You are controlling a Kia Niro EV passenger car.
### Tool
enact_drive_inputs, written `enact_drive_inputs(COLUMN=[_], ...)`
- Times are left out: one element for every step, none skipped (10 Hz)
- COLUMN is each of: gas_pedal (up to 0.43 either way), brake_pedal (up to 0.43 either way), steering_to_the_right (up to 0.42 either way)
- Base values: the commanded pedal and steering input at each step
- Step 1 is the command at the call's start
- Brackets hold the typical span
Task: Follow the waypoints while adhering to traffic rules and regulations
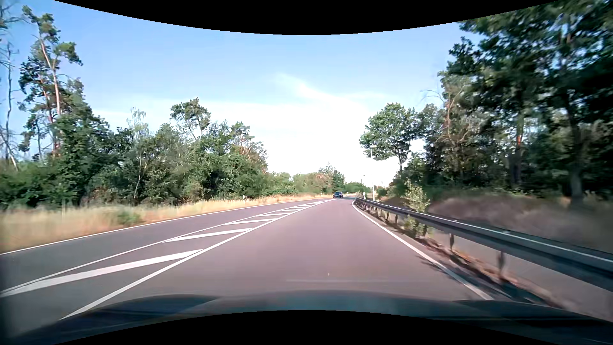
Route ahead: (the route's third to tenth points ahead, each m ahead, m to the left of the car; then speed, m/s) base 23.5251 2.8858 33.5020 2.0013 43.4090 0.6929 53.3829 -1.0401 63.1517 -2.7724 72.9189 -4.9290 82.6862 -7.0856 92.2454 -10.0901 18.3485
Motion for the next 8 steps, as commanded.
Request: enact_drive_inputs(gas_pedal=[0.087, 0.087, 0.087, 0.087, 0.087, 0.087, 0.087, 0.087], brake_pedal=[0.000, 0.000, 0.000, 0.000, 0.000, 0.000, 0.000, 0.000], steering_to_the_right=[0.001, 0.003, 0.005, 0.006, 0.007, 0.008, 0.009, 0.010])
